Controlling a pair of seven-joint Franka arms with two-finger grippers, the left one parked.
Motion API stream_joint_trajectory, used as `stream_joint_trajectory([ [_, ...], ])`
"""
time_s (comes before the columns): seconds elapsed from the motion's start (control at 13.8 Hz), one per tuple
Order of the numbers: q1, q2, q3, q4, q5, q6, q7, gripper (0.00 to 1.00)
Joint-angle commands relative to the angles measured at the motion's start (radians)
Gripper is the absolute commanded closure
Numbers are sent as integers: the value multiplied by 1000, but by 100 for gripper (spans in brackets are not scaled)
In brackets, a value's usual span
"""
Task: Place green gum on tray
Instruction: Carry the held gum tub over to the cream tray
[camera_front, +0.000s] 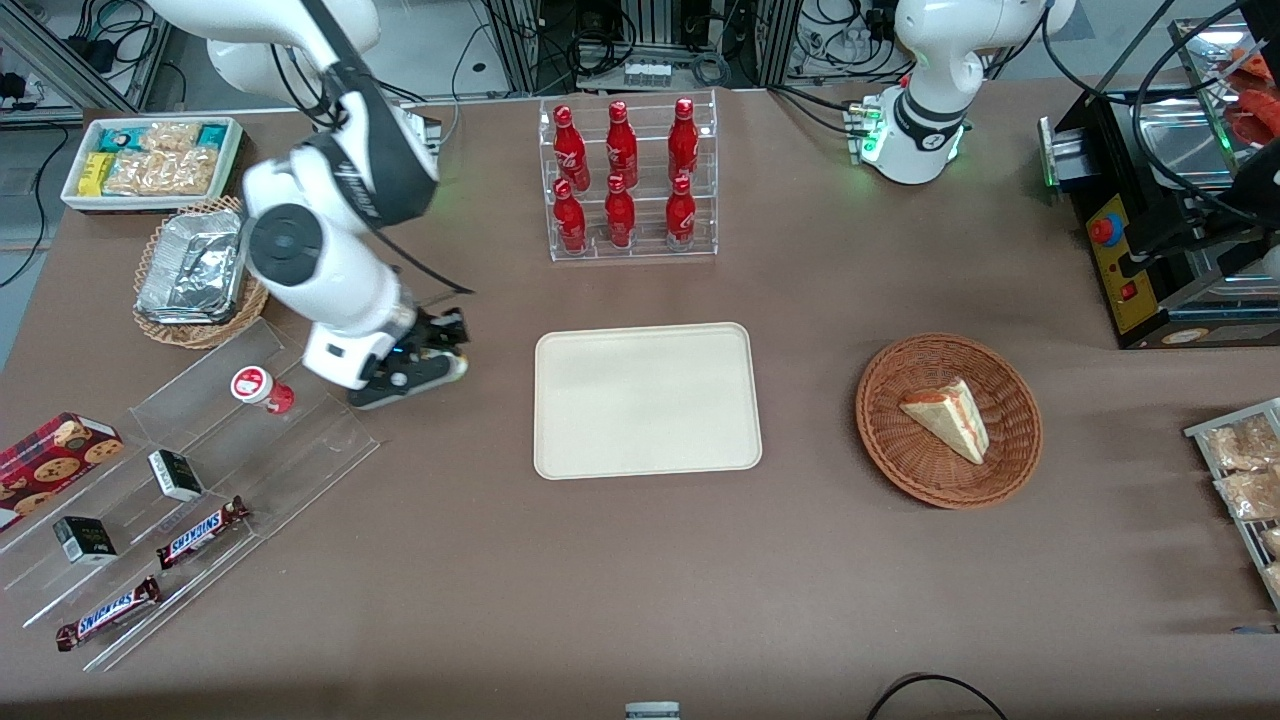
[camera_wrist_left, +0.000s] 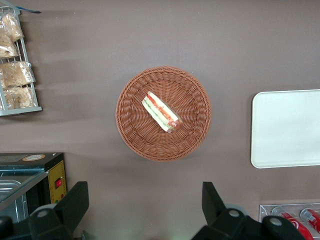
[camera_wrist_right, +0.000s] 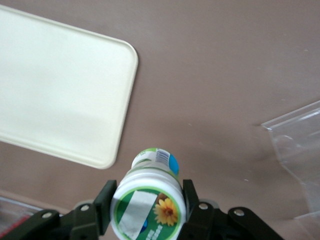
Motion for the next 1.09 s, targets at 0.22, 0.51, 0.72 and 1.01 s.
stream_joint_trajectory([
  [0.22,151,225,-12,217,19,30,277,100],
  [0.51,231,333,-14,296,17,105,418,100],
  [0.72,278,414,-14,349,14,185,507,100],
  [1.01,306,489,-15,392,11,251,568,100],
])
